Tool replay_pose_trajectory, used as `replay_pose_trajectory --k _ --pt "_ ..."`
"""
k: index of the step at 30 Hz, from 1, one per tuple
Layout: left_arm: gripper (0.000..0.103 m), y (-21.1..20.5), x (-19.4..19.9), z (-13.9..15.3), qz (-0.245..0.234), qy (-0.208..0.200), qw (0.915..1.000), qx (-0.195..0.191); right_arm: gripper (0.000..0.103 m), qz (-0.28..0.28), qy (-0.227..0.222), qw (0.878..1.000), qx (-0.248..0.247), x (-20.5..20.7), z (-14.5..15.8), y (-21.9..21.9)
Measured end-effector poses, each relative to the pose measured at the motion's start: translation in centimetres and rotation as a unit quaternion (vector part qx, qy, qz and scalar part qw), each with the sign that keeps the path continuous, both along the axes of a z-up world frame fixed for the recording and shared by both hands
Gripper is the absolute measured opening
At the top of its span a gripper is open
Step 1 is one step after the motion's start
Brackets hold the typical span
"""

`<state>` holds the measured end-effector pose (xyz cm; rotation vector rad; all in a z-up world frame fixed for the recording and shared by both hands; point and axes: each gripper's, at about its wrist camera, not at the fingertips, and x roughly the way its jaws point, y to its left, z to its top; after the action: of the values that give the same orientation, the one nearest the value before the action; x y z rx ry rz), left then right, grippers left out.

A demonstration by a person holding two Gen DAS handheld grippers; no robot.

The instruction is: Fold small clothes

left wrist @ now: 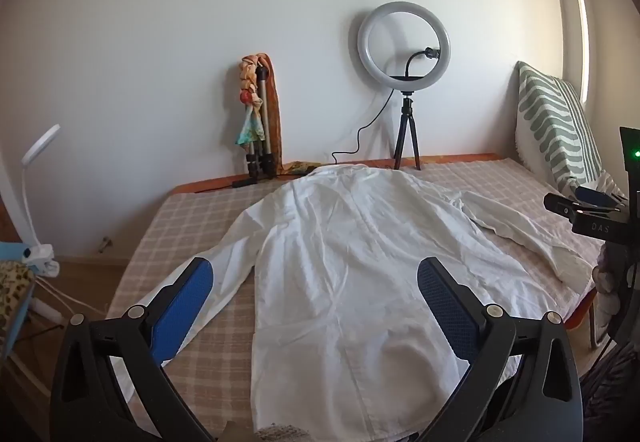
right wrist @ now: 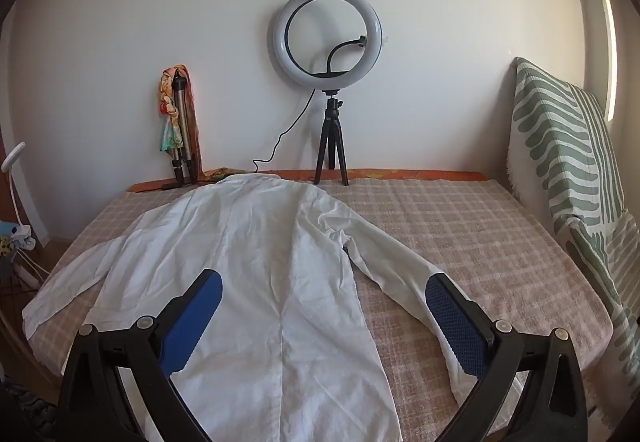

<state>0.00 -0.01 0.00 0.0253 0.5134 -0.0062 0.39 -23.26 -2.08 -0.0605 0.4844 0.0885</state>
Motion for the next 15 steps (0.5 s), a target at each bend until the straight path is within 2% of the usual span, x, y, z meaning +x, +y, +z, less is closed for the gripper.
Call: replay_pose_trajectory --k 15 --pt "0.102 0.37 0.36 -0.38 0.003 0.0 1.0 0.0 0.103 0.002 -0.001 1.0 0.0 -0.05 -0.16 -0.05"
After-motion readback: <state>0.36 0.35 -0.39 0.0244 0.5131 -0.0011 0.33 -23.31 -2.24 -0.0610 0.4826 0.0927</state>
